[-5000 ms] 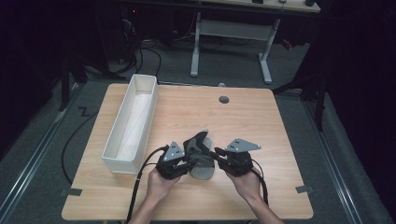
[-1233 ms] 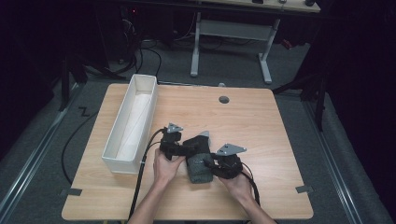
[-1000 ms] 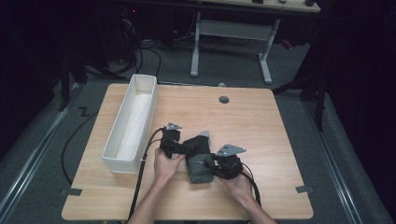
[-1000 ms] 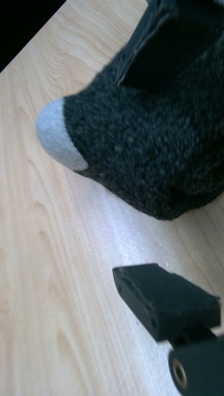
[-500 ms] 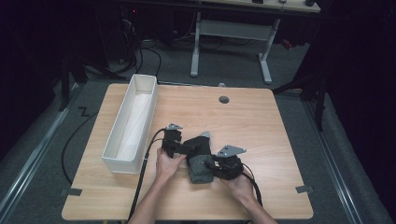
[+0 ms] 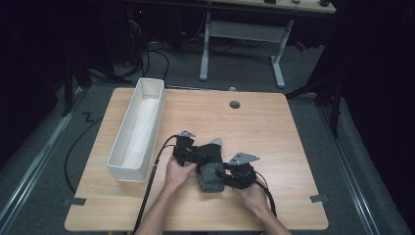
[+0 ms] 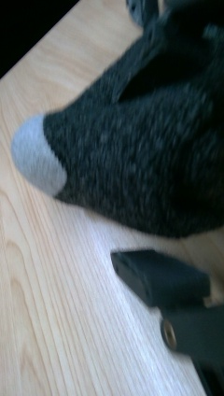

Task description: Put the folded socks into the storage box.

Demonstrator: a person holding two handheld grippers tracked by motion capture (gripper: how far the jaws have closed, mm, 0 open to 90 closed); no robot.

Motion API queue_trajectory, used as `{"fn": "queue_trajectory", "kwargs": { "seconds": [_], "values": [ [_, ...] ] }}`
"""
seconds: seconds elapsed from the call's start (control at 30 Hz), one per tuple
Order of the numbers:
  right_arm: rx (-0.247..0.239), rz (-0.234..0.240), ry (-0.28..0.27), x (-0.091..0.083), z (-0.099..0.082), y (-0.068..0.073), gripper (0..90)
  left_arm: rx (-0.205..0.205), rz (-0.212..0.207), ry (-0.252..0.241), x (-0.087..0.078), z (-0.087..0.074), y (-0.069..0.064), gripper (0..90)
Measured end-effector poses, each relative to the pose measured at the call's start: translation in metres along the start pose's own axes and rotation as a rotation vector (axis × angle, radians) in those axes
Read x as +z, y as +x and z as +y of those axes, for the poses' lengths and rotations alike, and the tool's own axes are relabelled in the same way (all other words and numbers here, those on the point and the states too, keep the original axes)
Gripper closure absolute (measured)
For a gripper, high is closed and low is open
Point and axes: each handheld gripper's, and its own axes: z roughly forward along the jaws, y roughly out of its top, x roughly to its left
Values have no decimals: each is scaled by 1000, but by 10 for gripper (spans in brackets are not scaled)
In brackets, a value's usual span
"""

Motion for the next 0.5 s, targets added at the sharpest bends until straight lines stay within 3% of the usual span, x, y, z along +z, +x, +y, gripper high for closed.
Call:
{"fn": "queue_trajectory", "kwargs": {
  "seconds": [0.2,0.5],
  "values": [
    [3,1,-1,0,0,-1,570,33,-15,6,-4,-1,-7,456],
    [14,6,-20,0,-1,-2,528,64,-15,-1,-12,0,-15,569]
  ]
}}
